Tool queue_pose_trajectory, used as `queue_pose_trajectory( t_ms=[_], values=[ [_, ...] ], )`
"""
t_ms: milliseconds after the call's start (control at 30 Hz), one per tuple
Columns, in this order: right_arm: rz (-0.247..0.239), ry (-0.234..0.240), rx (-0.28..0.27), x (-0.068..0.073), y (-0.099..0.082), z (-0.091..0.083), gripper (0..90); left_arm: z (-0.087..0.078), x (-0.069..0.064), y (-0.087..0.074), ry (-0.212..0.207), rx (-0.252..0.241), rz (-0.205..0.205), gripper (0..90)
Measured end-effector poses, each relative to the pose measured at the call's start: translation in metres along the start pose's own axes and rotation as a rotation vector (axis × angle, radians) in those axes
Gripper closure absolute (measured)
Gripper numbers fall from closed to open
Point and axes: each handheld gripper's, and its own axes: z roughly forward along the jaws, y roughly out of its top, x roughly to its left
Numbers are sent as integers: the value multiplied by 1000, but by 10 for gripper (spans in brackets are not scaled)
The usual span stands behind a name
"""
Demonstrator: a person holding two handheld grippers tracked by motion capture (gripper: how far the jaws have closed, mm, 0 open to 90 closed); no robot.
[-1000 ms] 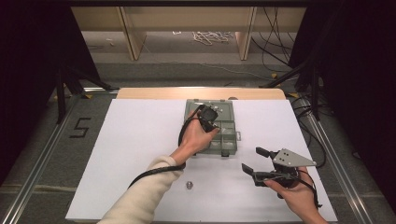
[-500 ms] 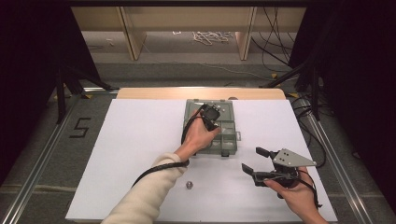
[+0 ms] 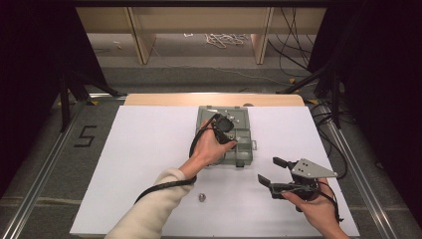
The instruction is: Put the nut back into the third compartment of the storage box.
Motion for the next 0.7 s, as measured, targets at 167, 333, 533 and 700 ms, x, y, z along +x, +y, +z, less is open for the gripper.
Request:
queue_pose_trajectory(
  t_ms=[167, 333, 533, 700],
  values=[
    [13, 1, 13, 1, 0, 0, 197, -21, -10, -15, -8, 41, 47, 374],
    [16, 8, -3, 1, 0, 1, 197, -37, -20, -36, -20, 110, 89, 357],
    [-5, -3, -10, 0, 0, 1, 197, -48, -26, -61, -35, 189, 95, 352],
    [10, -3, 23, 1, 1, -1, 197, -52, -32, -81, -48, 226, 118, 351]
  ],
)
